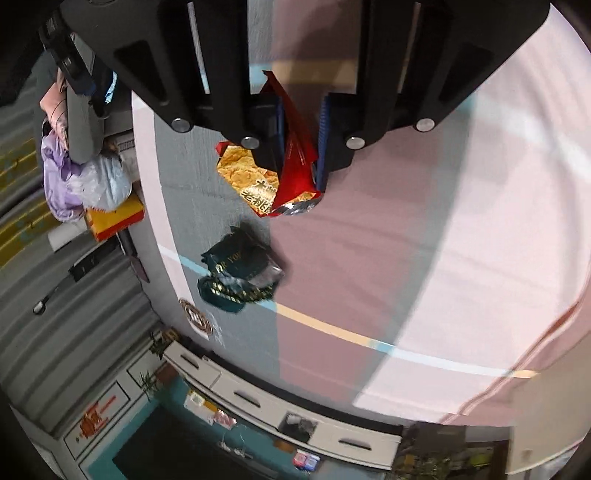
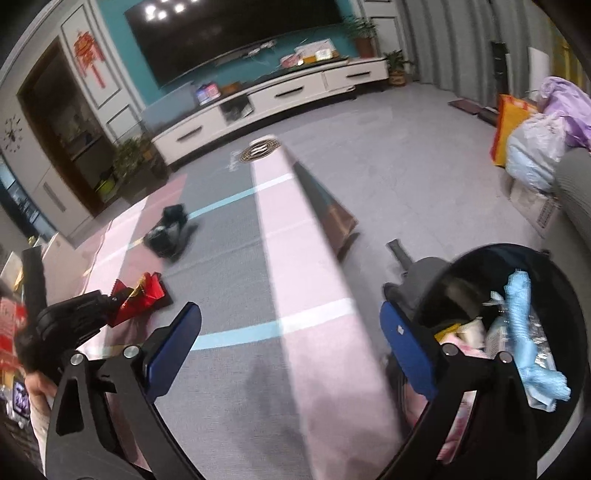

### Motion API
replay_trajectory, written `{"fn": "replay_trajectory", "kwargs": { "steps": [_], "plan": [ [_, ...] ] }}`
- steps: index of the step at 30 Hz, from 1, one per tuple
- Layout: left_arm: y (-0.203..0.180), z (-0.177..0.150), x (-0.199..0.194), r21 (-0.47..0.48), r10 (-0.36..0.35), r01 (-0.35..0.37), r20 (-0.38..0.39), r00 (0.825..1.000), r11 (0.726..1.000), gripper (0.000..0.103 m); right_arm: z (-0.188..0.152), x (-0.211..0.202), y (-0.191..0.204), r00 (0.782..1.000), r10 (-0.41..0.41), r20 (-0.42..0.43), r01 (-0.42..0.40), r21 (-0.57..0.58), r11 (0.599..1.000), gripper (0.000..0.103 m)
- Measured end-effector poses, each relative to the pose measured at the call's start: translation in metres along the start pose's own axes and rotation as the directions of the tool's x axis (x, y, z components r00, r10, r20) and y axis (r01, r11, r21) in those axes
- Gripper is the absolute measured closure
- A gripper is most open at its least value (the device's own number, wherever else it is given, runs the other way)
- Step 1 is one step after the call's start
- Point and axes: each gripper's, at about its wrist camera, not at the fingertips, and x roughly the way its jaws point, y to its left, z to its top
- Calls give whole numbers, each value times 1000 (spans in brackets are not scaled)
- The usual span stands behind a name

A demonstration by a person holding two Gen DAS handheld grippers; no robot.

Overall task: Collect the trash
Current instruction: 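Grasp the red chip bag with the left tool while the right tool grasps the dark green bag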

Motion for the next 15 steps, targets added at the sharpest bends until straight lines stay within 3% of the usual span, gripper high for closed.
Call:
{"fn": "replay_trajectory", "kwargs": {
  "steps": [3, 6, 10, 15],
  "plan": [
    [15, -3, -26, -18, 7, -7, 36, 999, 1000, 88, 14, 17, 27, 998, 4, -69, -6, -29, 1000, 13],
    [31, -4, -55, -32, 27, -25, 65, 998, 999, 88, 37, 40, 64, 988, 65, -143, -72, -45, 996, 18],
    [48, -2, -85, -69, 62, -55, 115, 991, 996, 88, 64, 76, 124, 978, 83, -190, -105, -112, 988, 18],
    [63, -4, -118, -81, 105, -93, 170, 980, 992, 88, 80, 136, 166, 962, -13, -274, -30, -151, 988, 24]
  ]
}}
